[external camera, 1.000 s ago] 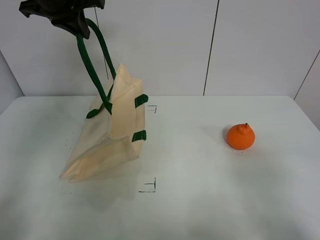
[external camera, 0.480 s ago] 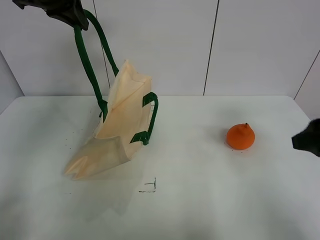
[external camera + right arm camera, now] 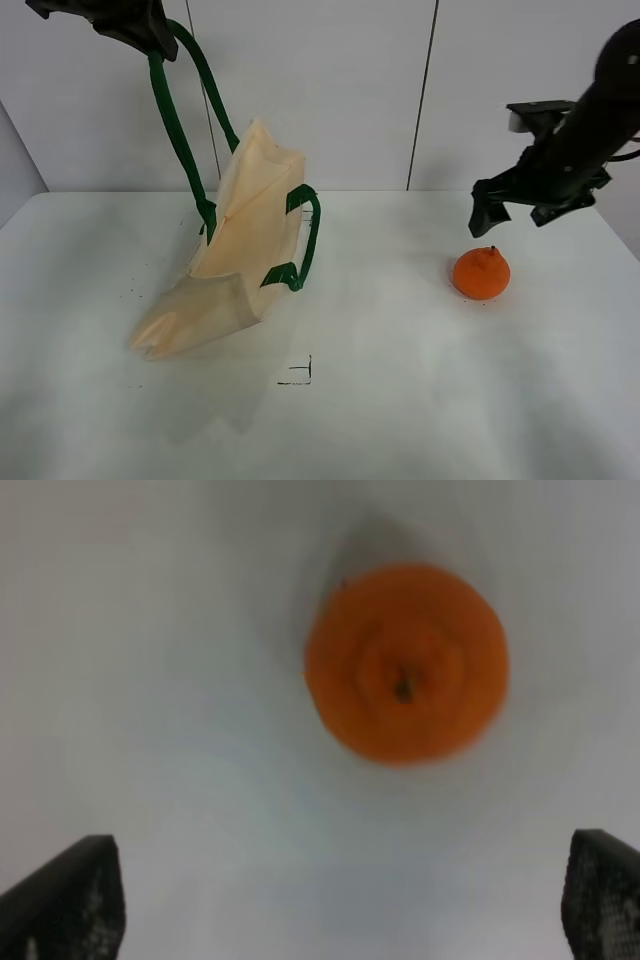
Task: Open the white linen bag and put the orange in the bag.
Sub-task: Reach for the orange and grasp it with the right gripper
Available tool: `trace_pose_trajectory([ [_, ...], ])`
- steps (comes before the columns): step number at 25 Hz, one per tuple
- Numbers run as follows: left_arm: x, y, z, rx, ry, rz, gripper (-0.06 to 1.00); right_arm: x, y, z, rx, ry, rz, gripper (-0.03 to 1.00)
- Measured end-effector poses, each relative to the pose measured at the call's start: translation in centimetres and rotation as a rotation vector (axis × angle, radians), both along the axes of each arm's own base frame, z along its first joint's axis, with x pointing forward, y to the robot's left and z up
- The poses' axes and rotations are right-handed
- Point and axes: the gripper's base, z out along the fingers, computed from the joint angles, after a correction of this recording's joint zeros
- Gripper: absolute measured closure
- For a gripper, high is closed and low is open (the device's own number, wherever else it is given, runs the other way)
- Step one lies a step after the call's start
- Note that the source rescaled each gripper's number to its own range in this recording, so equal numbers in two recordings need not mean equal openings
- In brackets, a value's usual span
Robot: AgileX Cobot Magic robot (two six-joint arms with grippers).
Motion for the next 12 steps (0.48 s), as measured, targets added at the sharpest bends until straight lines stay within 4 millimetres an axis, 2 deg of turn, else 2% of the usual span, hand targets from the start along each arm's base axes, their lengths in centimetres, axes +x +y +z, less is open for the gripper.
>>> trace_pose_trajectory([
  [2, 0.0, 0.0, 0.0, 0.000, 0.000, 0.000, 0.94, 1.9, 0.2, -1.5, -0.009, 0.027, -0.013, -0.03],
  [5, 0.0, 0.0, 0.0, 0.001, 0.000, -0.001, 0.94, 3.6, 0.0, -3.5, -0.047, 0.058, -0.013, -0.03],
  [12, 0.0, 0.0, 0.0, 0.002, -0.001, -0.002, 0.94, 4.9, -0.1, -8.8, -0.094, 0.162, -0.001, -0.03],
])
